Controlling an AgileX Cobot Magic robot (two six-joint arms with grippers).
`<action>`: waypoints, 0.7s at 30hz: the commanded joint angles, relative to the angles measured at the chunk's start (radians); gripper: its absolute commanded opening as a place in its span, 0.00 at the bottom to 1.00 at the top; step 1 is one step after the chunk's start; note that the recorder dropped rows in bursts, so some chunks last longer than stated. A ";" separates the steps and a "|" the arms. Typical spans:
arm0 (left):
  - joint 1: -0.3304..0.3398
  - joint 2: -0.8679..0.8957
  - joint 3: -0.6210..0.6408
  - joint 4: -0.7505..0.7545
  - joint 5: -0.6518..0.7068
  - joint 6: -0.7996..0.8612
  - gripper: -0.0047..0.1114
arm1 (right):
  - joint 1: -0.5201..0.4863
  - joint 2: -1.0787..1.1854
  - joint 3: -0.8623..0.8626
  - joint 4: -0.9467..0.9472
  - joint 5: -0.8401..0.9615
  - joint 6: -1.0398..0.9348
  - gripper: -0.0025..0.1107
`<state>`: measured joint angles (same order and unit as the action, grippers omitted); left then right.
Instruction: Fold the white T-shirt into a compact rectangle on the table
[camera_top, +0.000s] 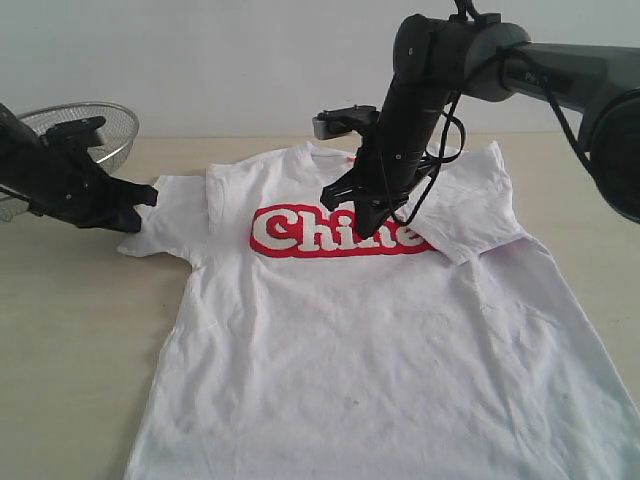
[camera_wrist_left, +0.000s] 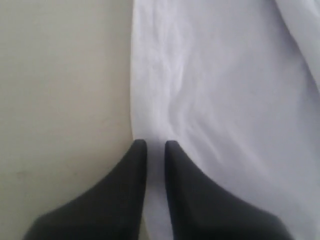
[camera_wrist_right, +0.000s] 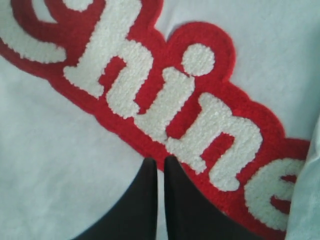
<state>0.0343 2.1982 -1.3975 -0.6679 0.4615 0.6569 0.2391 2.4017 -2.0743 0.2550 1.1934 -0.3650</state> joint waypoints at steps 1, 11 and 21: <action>-0.006 -0.004 -0.011 -0.002 0.031 0.019 0.35 | 0.001 -0.004 0.001 -0.005 0.005 -0.024 0.02; -0.010 0.023 -0.011 -0.011 0.053 0.011 0.52 | 0.001 -0.004 0.001 -0.003 -0.002 -0.031 0.02; -0.063 0.061 -0.011 -0.122 0.101 0.059 0.42 | 0.001 -0.004 0.001 -0.003 -0.013 -0.031 0.02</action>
<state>-0.0036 2.2211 -1.4229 -0.7817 0.5175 0.7140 0.2391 2.4017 -2.0743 0.2550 1.1853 -0.3847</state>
